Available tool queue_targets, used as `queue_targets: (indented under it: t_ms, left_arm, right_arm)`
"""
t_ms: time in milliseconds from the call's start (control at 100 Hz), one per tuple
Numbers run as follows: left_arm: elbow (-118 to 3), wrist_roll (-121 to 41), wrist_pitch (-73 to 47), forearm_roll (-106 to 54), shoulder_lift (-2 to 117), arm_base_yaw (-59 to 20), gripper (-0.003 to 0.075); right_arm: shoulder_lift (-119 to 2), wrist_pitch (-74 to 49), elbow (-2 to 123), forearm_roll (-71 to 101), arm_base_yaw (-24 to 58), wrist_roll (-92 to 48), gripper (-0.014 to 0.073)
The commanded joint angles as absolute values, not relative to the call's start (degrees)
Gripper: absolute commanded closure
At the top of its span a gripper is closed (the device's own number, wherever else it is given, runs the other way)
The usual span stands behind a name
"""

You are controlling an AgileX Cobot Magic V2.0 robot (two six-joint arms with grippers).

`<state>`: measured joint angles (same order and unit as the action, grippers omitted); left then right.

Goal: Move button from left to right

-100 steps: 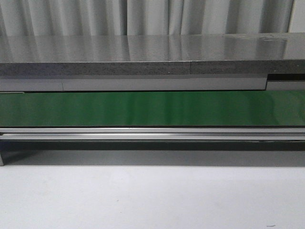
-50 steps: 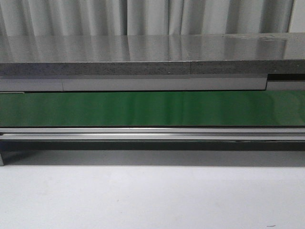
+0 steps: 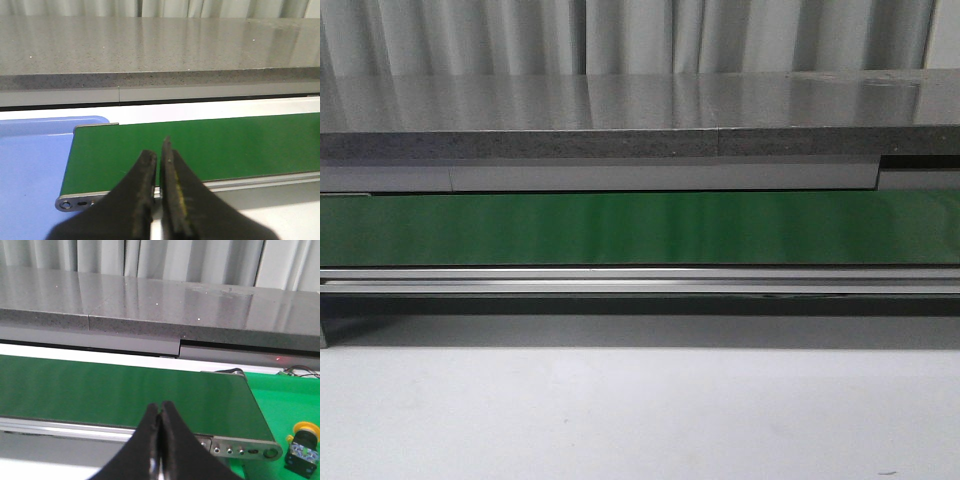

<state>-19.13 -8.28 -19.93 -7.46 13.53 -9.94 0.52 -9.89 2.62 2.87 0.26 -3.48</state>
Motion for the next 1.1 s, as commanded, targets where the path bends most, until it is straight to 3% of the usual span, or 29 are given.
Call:
queue_targets:
  t_ms: [0,1090]
  left_arm:
    - [-20.6,-8.1,-15.5,-7.8,14.0,-10.4,0.0715]
    - [-20.6,-8.1,-15.5,-7.8,14.0,-10.4,0.0715]
  right_arm:
    - [1.5,-5.8,3.4,2.3,0.4,-3.5,0.0662]
    - [1.5,-4.0,-1.7,2.0,0.4,-1.2,0.0662]
